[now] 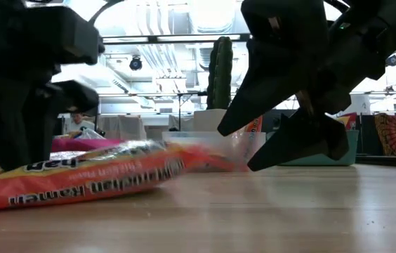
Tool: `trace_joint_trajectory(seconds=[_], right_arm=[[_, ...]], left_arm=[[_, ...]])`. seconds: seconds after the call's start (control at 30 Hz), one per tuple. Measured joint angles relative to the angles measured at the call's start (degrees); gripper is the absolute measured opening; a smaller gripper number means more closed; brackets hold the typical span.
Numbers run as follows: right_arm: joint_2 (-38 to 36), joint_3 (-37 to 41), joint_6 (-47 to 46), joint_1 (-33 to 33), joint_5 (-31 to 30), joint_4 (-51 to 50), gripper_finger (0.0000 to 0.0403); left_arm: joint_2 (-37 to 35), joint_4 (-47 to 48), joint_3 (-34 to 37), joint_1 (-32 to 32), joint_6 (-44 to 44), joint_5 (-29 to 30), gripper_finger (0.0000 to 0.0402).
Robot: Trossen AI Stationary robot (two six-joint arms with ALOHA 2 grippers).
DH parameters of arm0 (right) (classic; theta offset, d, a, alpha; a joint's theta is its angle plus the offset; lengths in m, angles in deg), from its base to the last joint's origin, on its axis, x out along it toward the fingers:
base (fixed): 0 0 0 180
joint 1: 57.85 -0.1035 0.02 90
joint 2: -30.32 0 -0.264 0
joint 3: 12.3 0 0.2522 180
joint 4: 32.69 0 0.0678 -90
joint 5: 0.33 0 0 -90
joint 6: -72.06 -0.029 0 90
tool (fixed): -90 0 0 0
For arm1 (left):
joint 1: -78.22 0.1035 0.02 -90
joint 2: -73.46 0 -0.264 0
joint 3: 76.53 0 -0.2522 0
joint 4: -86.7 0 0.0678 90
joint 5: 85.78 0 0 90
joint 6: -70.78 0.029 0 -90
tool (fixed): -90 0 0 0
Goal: Sort Maruchan noodles
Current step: Put the orange noodle pack into the transparent bin
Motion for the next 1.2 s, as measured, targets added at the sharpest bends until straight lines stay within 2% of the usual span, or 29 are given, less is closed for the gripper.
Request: trace_joint_trajectory(seconds=[0.13, 0.33, 0.43, 0.77, 0.97, 1.2], right_arm=[[0.00, 0.00, 0.50, 0.02, -0.04, 0.03, 0.0297], [-0.02, 0.00, 0.44, 0.56, -0.11, 0.03, 0.0298], [-0.05, 0.00, -0.07, 1.09, -0.11, 0.03, 0.0303], [-0.09, 0.00, -0.90, 2.64, 0.10, 0.69, 0.0306], [-0.11, 0.00, -0.76, 2.64, -0.70, 3.65, 0.0305], [-0.11, 0.00, 0.23, 2.64, -3.33, 3.47, 0.0306]], left_arm=[[2.89, -4.10, -0.62, -0.07, 0.54, 4.30, 0.0052], [4.90, -9.90, -1.88, 0.27, 7.26, 12.63, 0.0052], [4.76, -9.80, -2.89, 0.50, 9.29, 13.00, 0.0052], [2.55, -2.73, -3.41, -0.59, 8.10, 13.10, 0.0052], [0.67, 3.06, -3.01, -1.15, 6.93, 10.14, 0.0052], [2.17, -4.39, -1.53, -1.33, 6.77, 11.03, 0.0052]])
